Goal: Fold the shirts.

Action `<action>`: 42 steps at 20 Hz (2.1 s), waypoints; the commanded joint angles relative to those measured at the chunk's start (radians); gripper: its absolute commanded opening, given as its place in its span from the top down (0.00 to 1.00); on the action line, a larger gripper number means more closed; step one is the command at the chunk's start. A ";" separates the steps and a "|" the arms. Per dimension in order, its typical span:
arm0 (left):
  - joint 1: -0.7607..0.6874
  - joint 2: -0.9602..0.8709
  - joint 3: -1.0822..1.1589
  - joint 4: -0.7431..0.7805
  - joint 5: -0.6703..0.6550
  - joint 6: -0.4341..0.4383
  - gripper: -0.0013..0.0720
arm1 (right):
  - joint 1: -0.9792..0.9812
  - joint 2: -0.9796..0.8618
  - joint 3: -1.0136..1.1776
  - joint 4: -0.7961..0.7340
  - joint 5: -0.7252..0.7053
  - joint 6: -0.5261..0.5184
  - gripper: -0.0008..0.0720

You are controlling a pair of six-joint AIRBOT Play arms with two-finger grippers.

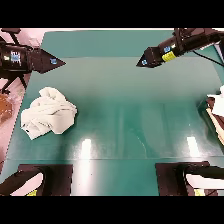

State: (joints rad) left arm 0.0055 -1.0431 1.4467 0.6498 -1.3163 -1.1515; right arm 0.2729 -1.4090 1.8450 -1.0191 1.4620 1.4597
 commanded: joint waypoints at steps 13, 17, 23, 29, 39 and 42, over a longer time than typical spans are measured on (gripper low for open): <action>0.010 0.000 0.000 0.819 -0.118 -0.323 0.08 | 0.106 -0.001 -0.001 -0.003 0.074 0.136 0.47; 0.010 0.000 -0.008 1.040 -0.200 -0.243 0.08 | 0.090 -0.021 -0.001 -0.004 0.077 0.124 0.47; 0.010 0.000 -0.243 1.048 -0.249 -0.146 0.08 | 0.066 -0.078 -0.001 -0.003 0.102 0.101 0.47; 0.010 0.000 -0.568 1.056 -0.081 -0.063 0.08 | 0.066 -0.100 -0.001 -0.002 0.119 0.084 0.47; 0.010 -0.017 -0.603 1.193 0.232 -0.105 0.08 | 0.067 -0.100 -0.001 -0.001 0.127 0.084 0.47; 0.010 -0.075 -0.603 1.178 0.197 -0.106 0.08 | 0.067 -0.100 -0.001 -0.001 0.126 0.084 0.47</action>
State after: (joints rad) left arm 0.0147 -1.0821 0.8455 1.8324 -1.1313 -1.2541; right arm 0.3401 -1.5082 1.8446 -1.0206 1.5883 1.5433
